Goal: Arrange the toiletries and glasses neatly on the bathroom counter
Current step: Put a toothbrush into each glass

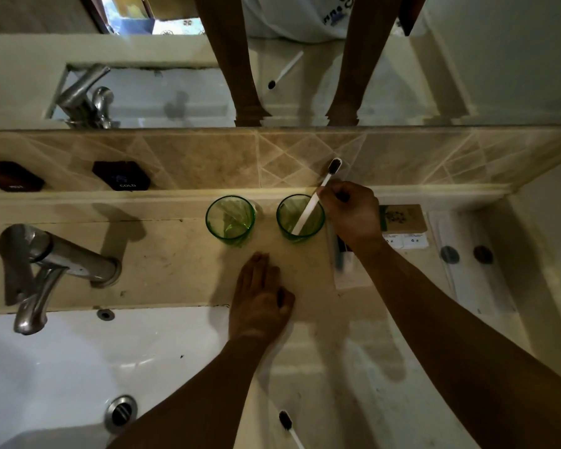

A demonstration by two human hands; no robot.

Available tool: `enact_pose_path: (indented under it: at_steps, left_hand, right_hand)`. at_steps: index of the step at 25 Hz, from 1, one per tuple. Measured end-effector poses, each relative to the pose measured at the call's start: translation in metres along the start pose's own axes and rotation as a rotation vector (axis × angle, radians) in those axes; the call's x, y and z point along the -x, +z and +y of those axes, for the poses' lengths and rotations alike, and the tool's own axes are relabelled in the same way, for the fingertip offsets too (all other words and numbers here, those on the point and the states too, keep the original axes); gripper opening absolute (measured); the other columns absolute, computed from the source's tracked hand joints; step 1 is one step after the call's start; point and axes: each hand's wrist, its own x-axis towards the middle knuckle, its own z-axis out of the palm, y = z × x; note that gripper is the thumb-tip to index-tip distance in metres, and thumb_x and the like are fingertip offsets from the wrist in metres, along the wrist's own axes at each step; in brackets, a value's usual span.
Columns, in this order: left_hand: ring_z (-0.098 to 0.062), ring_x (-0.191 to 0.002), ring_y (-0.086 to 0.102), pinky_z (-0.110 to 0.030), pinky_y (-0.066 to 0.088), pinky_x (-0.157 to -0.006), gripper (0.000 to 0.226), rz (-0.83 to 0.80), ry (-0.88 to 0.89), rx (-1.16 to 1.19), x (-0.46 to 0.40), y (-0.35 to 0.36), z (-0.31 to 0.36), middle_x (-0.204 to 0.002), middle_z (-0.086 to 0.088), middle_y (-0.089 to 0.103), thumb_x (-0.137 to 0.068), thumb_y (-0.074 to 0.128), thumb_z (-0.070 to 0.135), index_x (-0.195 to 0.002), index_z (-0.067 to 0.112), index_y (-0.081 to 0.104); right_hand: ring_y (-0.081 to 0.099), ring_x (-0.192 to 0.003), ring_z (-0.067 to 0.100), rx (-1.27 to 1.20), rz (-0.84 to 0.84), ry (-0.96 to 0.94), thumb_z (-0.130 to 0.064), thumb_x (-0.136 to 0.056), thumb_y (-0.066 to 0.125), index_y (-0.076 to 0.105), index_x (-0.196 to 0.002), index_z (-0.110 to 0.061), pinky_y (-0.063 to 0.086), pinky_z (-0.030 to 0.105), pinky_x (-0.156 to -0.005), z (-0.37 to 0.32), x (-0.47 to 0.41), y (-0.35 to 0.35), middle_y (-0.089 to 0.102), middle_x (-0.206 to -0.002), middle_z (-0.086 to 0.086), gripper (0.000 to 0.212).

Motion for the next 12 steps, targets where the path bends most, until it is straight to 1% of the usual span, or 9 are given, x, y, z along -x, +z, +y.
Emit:
enact_pose_path:
  at_steps: [2,6,9,12]
  left_hand:
    - [-0.024,-0.151,0.014,-0.037,0.017,-0.123,0.06,-0.001,0.0,-0.002,-0.0002,-0.0006,0.0001,-0.162,-0.006,0.026,-0.093,0.041,0.047,-0.145,0.017,0.044]
    - [-0.023,-0.151,0.013,-0.038,0.017,-0.123,0.061,-0.006,-0.01,0.012,0.0003,-0.0019,0.001,-0.162,-0.005,0.025,-0.093,0.038,0.049,-0.146,0.018,0.042]
    - [-0.022,-0.152,0.009,-0.038,0.015,-0.124,0.061,-0.033,-0.008,0.021,0.0009,-0.0032,0.0018,-0.163,-0.004,0.02,-0.096,0.043,0.048,-0.149,0.019,0.037]
    - [-0.022,-0.152,0.008,-0.037,0.013,-0.124,0.062,-0.032,-0.006,0.024,0.0008,-0.0038,0.0016,-0.164,-0.003,0.018,-0.096,0.044,0.048,-0.15,0.019,0.036]
  right_hand:
    - [0.067,-0.077,0.012,0.008,-0.042,0.01,-0.034,-0.089,0.067,0.074,-0.081,-0.017,0.05,0.027,-0.075,-0.0012,-0.0002,0.0017,0.072,-0.077,-0.003,0.021]
    - [0.065,-0.076,0.011,0.024,-0.044,0.012,-0.034,-0.089,0.067,0.072,-0.081,-0.017,0.047,0.025,-0.074,-0.0042,-0.0001,0.0027,0.07,-0.075,-0.005,0.019]
    - [0.061,-0.068,0.001,0.02,-0.049,0.049,-0.033,-0.088,0.069,0.072,-0.082,-0.018,0.043,0.014,-0.066,-0.0048,-0.0002,0.0028,0.068,-0.072,-0.01,0.017]
    - [0.058,-0.064,-0.004,0.079,-0.015,0.072,-0.037,-0.087,0.069,0.069,-0.081,-0.021,0.037,0.005,-0.058,-0.0025,0.0009,0.0007,0.064,-0.069,-0.014,0.017]
